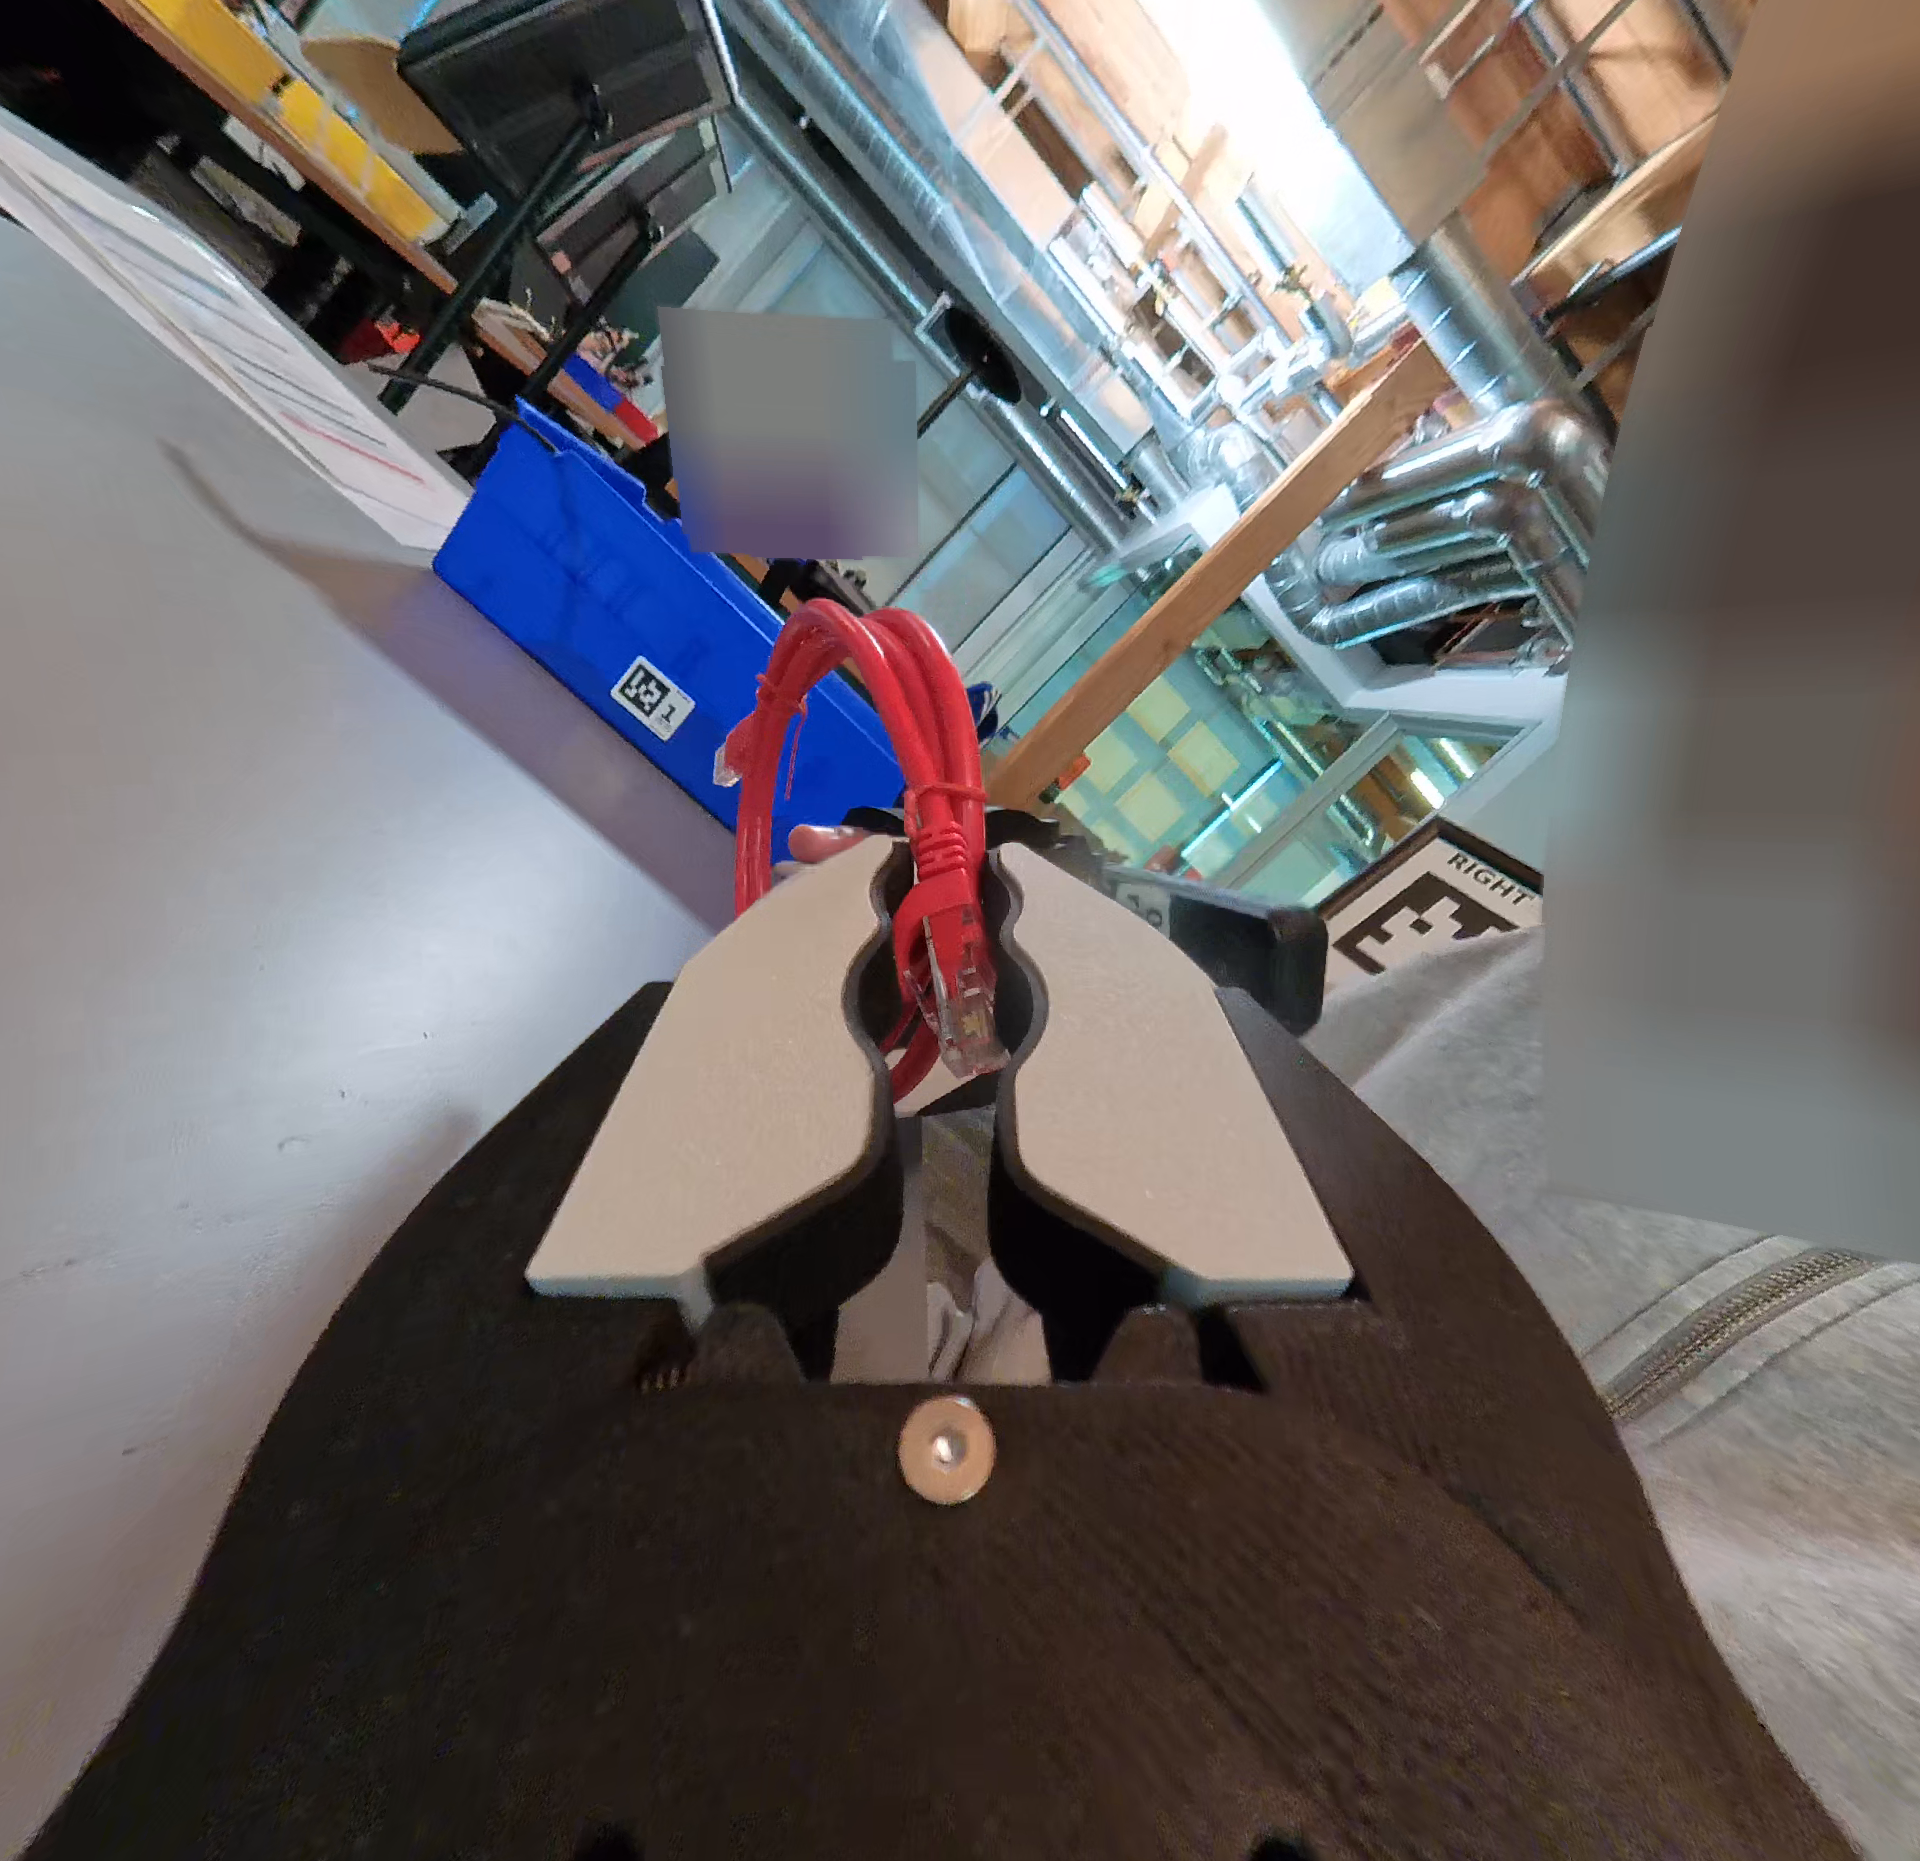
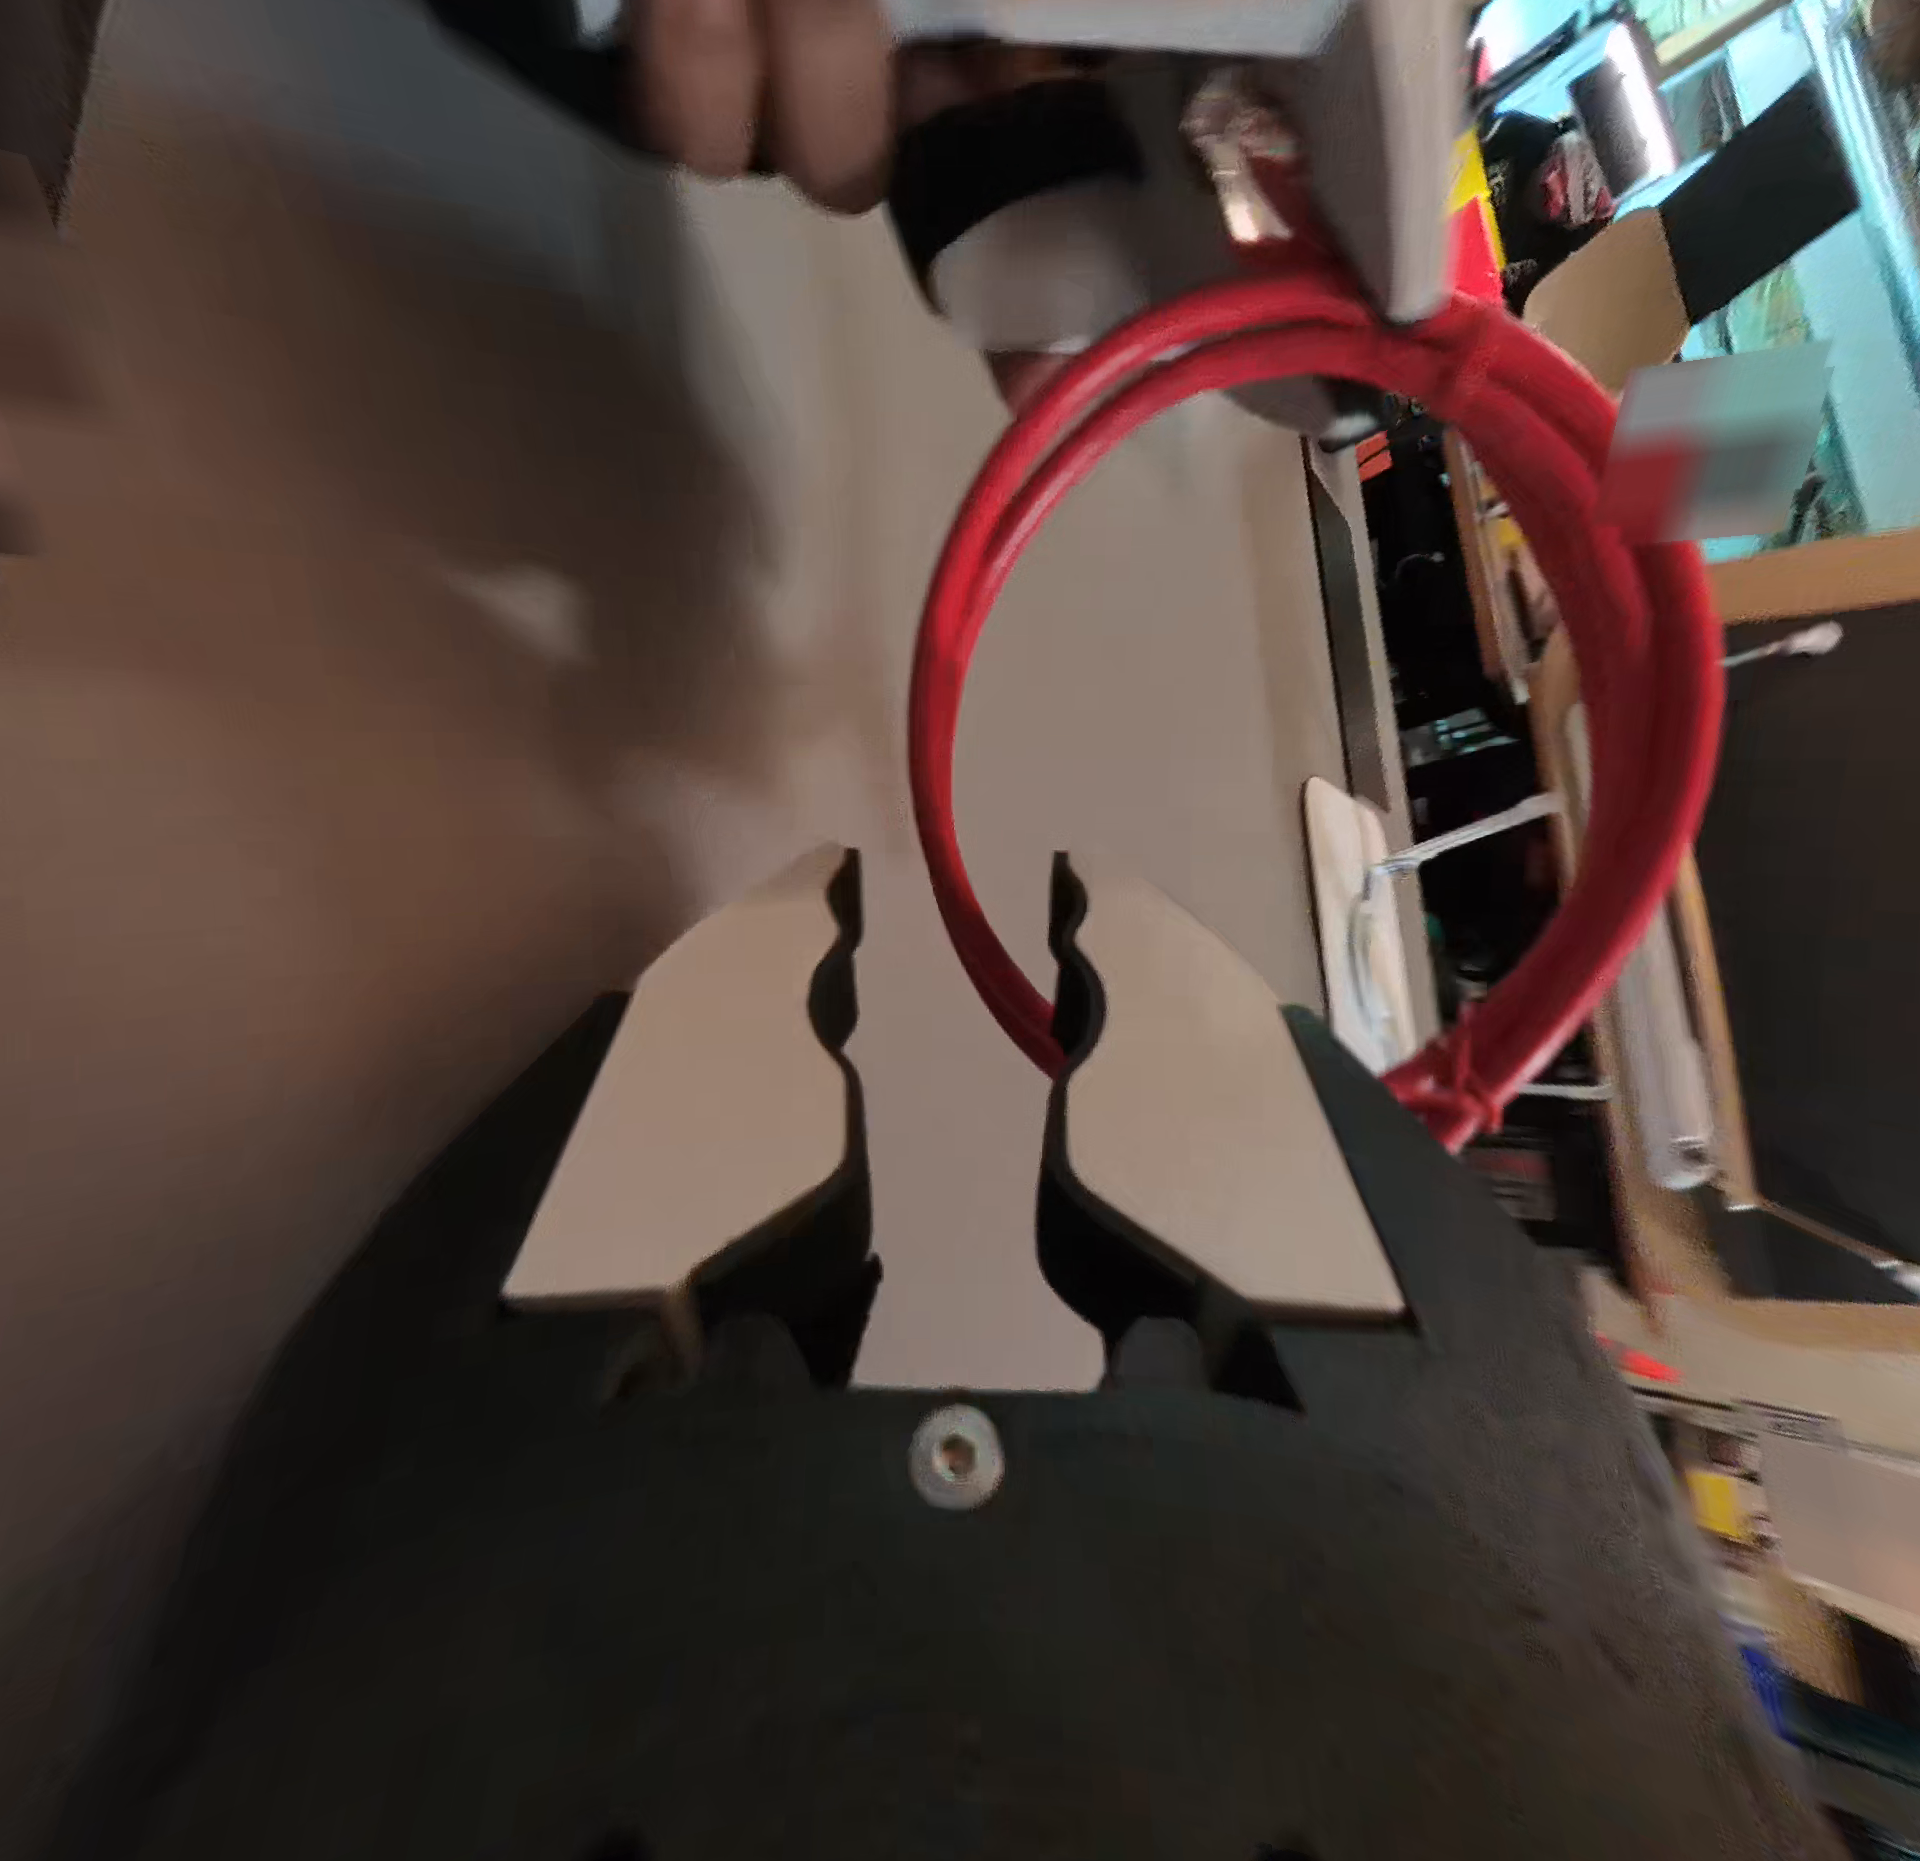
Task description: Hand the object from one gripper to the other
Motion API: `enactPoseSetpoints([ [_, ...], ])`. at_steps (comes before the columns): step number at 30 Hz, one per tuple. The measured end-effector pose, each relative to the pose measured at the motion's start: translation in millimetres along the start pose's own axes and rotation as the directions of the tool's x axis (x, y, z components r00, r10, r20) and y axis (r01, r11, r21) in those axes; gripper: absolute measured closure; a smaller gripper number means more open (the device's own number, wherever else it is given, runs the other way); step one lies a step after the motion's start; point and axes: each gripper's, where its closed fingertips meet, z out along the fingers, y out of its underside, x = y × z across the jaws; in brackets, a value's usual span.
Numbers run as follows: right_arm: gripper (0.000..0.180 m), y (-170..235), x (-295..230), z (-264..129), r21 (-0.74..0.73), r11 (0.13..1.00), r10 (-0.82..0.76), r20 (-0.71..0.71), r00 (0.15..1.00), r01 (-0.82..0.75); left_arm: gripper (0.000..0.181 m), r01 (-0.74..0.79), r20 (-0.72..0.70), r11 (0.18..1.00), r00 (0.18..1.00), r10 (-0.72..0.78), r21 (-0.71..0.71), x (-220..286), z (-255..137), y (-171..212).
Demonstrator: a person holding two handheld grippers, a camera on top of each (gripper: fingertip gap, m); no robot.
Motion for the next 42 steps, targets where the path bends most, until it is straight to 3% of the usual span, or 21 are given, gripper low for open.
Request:
enactPoseSetpoints([
  [1, 0.156, 1, -3, 2, -0.030, 0.997, -0.065, -0.009, 0.998, 0.064, 0.169, -0.005, 0.000, 1.000, 1.000, 0.005, -0.013, 1, 2, 3],
  [2, 0.170, 3, -5, 4, -0.060, 0.990, -0.126, -0.027, 0.992, 0.124, 0.169, -0.009, -0.002, 1.000, 1.000, 0.009, -0.024, 2, 3, 5],
  [5, 0.173, 6, -13, 7, -0.123, 0.957, -0.269, -0.019, 0.963, 0.265, 0.169, -0.031, -0.009, 0.998, 0.999, 0.030, -0.059, 6, 7, 11],
  [7, 0.173, 4, -16, 8, -0.126, 0.956, -0.269, -0.009, 0.963, 0.266, 0.169, -0.058, -0.011, 0.996, 0.998, 0.058, -0.071, 8, 9, 14],
  [10, 0.173, 2, -12, 6, -0.096, 0.975, -0.204, -0.012, 0.979, 0.202, 0.159, -0.064, -0.029, 0.997, 0.998, 0.063, -0.031, 12, 8, 7],
  [15, 0.173, -2, 5, -1, -0.008, 1.000, 0.012, -0.035, 0.999, -0.012, 0.115, -0.043, 0.008, 0.998, 0.999, 0.042, 0.042, 4, 6, -2],
  [18, 0.173, -13, 16, -9, 0.113, 0.975, 0.194, -0.014, 0.981, -0.191, 0.114, -0.039, 0.001, 0.999, 0.999, 0.039, 0.029, 3, 7, 1],
  [21, 0.173, -31, 25, -21, 0.274, 0.872, 0.395, 0.097, 0.914, -0.406, 0.116, -0.047, -0.004, 0.999, 0.999, 0.047, -0.001, 3, 9, 8],
  [25, 0.173, -55, 36, -43, 0.429, 0.618, 0.564, 0.343, 0.751, -0.659, 0.119, -0.048, 0.010, 0.999, 0.999, 0.048, -0.023, -2, 10, 12],
  [29, 0.173, -72, 35, -56, 0.422, 0.403, 0.584, 0.565, 0.583, -0.812, 0.122, -0.060, 0.087, 0.998, 0.994, 0.062, -0.032, -16, 6, 12],
  [33, 0.174, -95, 26, -66, 0.313, 0.200, 0.517, 0.771, 0.372, -0.928, 0.131, -0.083, 0.167, 0.995, 0.982, 0.092, -0.056, -28, 2, 14],
  [36, 0.173, -107, 17, -65, 0.245, 0.150, 0.480, 0.829, 0.288, -0.958, 0.138, -0.106, 0.181, 0.989, 0.976, 0.124, -0.103, -29, 4, 20],
  [42, 0.173, -121, 6, -69, 0.202, 0.142, 0.424, 0.872, 0.244, -0.969, 0.155, -0.210, 0.207, 0.952, 0.944, 0.256, -0.221, -30, 7, 34],
])
